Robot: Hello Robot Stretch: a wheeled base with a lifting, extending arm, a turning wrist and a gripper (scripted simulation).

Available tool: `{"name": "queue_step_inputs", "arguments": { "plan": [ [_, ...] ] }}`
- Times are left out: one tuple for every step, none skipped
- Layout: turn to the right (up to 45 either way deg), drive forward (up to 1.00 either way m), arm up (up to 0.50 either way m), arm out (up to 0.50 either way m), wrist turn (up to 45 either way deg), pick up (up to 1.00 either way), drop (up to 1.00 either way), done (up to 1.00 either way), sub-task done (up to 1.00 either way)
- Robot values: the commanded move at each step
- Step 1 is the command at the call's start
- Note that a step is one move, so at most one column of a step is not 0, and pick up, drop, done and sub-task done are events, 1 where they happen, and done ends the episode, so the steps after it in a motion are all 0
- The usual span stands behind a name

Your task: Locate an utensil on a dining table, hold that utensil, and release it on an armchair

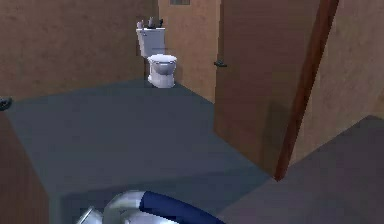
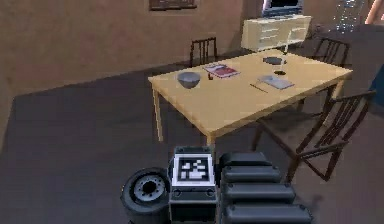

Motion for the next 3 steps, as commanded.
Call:
{"name": "queue_step_inputs", "arguments": {
  "plan": [
    [-12.0,0.0,0.0,0.0,0.0,0.0,0.0,0.0,0.0],
    [0.0,1.0,0.0,0.0,0.0,0.0,0.0,0.0,0.0],
    [-6.0,0.0,0.0,0.0,0.0,0.0,0.0,0.0,0.0]
  ]
}}
